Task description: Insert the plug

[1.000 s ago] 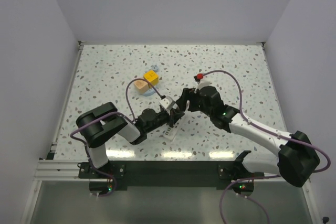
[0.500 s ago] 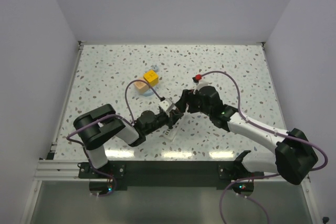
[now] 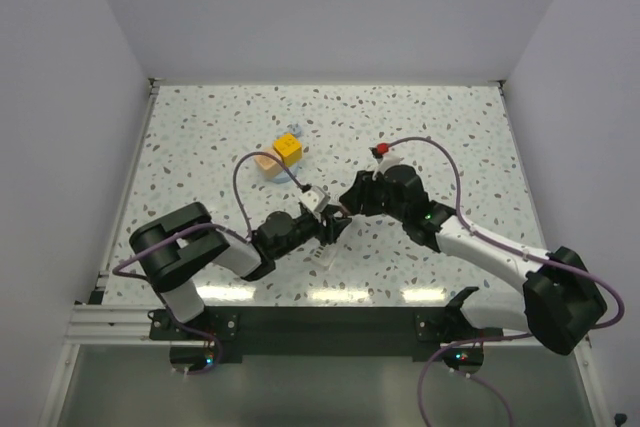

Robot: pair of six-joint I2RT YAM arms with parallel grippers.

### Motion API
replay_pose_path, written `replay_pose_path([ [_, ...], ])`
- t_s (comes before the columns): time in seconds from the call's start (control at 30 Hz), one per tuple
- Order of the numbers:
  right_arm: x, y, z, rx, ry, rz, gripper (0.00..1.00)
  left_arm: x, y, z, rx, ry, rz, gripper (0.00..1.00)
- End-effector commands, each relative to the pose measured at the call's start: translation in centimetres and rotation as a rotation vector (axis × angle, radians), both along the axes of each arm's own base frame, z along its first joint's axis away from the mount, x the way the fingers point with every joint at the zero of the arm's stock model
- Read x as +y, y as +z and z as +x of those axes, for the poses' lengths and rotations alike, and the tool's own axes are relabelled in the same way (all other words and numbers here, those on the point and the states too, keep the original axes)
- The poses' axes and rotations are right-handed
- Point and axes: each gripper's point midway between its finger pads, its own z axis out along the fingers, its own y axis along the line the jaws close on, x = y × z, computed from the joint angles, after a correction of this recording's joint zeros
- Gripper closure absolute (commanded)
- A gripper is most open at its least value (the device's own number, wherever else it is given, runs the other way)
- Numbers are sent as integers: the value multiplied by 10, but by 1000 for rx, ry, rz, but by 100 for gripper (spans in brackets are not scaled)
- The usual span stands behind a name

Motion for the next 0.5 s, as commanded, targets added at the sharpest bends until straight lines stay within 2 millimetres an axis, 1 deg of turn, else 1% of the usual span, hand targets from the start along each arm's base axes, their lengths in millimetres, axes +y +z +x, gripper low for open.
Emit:
replay_pose_path([
  [0.0,-6,13,12,-59,-11,26,100,13,19,6,-51,64,-18,48],
  [0.03,-6,14,14,-66,-12,32,100,14,19,5,-51,65,-12,43],
  [0.07,-9,14,18,-70,-23,30,100,13,17,4,-46,59,-3,37],
  [0.13,-13,20,25,-93,-41,27,100,12,8,1,-26,43,30,34],
  [0.17,-17,22,29,-102,-57,24,100,12,5,0,-20,33,39,30],
  [0.2,-20,24,32,-117,-61,15,100,12,-3,-3,-5,23,66,30],
  [0.3,-29,31,39,-148,-85,4,100,13,-17,-8,20,22,124,25],
  [0.47,-39,38,44,-169,-105,-4,100,15,-34,-10,44,50,199,21],
])
